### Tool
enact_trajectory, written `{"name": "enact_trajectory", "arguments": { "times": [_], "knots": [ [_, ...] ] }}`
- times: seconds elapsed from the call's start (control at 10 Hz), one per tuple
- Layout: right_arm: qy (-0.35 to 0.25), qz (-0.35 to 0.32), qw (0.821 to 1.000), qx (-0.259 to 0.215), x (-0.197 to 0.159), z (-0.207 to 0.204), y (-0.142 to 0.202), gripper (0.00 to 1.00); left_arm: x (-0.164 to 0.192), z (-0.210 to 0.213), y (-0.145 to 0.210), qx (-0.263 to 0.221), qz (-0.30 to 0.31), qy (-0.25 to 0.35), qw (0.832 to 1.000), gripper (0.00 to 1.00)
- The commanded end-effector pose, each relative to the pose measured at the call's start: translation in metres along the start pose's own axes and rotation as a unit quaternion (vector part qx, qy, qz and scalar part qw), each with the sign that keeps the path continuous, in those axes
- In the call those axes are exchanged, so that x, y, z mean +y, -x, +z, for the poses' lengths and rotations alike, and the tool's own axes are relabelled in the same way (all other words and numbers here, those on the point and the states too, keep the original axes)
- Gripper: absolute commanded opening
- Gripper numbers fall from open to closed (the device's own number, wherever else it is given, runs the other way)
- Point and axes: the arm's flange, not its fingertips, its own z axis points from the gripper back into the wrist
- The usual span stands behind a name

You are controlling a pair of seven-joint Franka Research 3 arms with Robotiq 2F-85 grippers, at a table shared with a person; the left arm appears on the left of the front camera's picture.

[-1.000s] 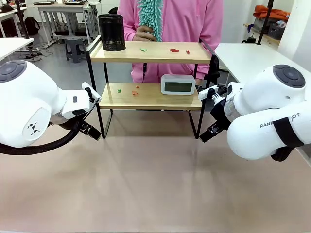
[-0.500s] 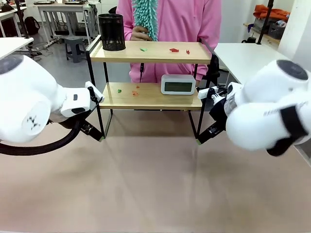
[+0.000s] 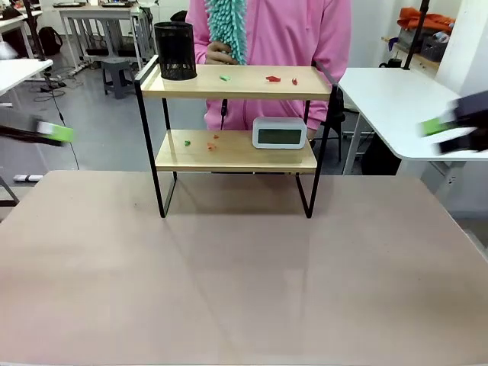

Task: Clean the shelf.
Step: Pick up the Duster from the human.

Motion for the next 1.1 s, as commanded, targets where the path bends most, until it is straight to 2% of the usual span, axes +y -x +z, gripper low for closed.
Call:
{"name": "enact_trajectory", "arguments": {
  "times": [0.0, 0.1, 0.2, 0.3, 1.0],
  "knots": [
    [-0.084, -0.247, 0.934, -0.243, -0.086, 0.010, 0.078, 1.00, 0.053, 0.038, 0.089, -0.208, 0.180, 0.053, 0.960, 1.00],
    [-0.091, -0.271, 0.929, -0.236, -0.108, -0.001, 0.083, 1.00, 0.073, 0.040, 0.098, -0.272, 0.235, 0.052, 0.932, 1.00],
    [-0.095, -0.288, 0.927, -0.222, -0.128, -0.017, 0.085, 1.00, 0.081, 0.037, 0.098, -0.274, 0.305, 0.028, 0.912, 1.00],
    [-0.032, -0.146, 0.984, -0.098, -0.087, 0.074, 0.027, 1.00, 0.068, 0.082, 0.064, -0.125, 0.131, 0.027, 0.983, 1.00],
    [-0.032, -0.146, 0.984, -0.098, -0.087, 0.074, 0.027, 1.00, 0.068, 0.082, 0.064, -0.125, 0.131, 0.027, 0.983, 1.00]
  ]
}}
